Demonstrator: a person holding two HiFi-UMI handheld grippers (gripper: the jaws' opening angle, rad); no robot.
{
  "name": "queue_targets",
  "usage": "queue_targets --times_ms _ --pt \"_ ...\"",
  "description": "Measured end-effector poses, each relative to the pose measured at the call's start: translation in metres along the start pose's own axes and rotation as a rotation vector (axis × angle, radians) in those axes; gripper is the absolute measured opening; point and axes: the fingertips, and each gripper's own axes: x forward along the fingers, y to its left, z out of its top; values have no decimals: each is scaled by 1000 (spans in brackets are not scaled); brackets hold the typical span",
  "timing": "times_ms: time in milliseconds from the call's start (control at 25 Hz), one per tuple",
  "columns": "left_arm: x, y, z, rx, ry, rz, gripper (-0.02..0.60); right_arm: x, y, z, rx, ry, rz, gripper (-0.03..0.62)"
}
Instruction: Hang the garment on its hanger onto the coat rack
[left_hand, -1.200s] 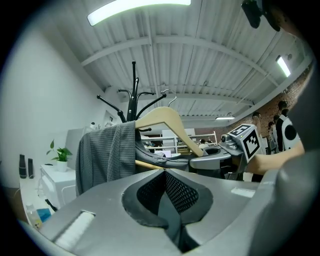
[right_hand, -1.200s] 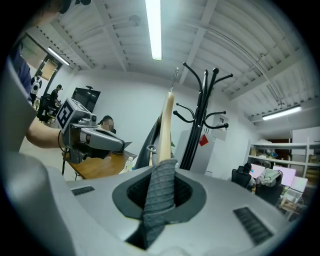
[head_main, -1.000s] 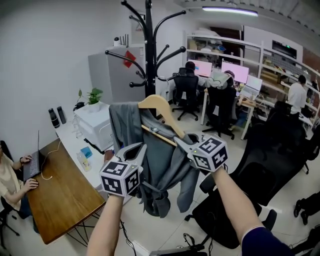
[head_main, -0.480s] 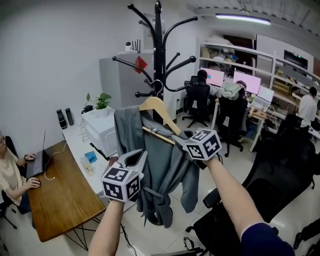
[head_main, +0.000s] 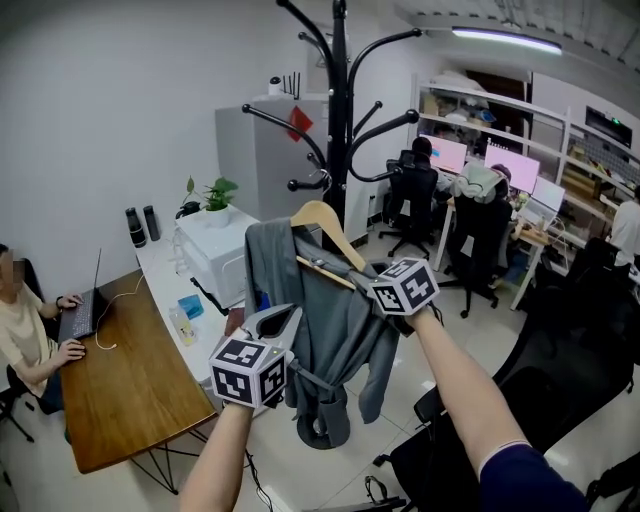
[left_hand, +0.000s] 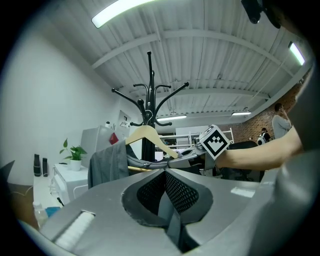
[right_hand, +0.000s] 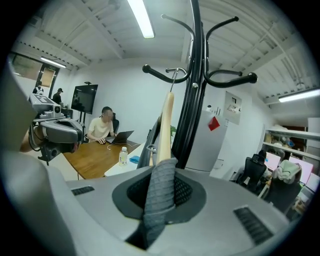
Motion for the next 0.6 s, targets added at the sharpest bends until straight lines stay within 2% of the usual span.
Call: queue_targets --times_ms 600 --pt "1 4 -11 -10 22 -1 2 13 2 -21 13 34 8 41"
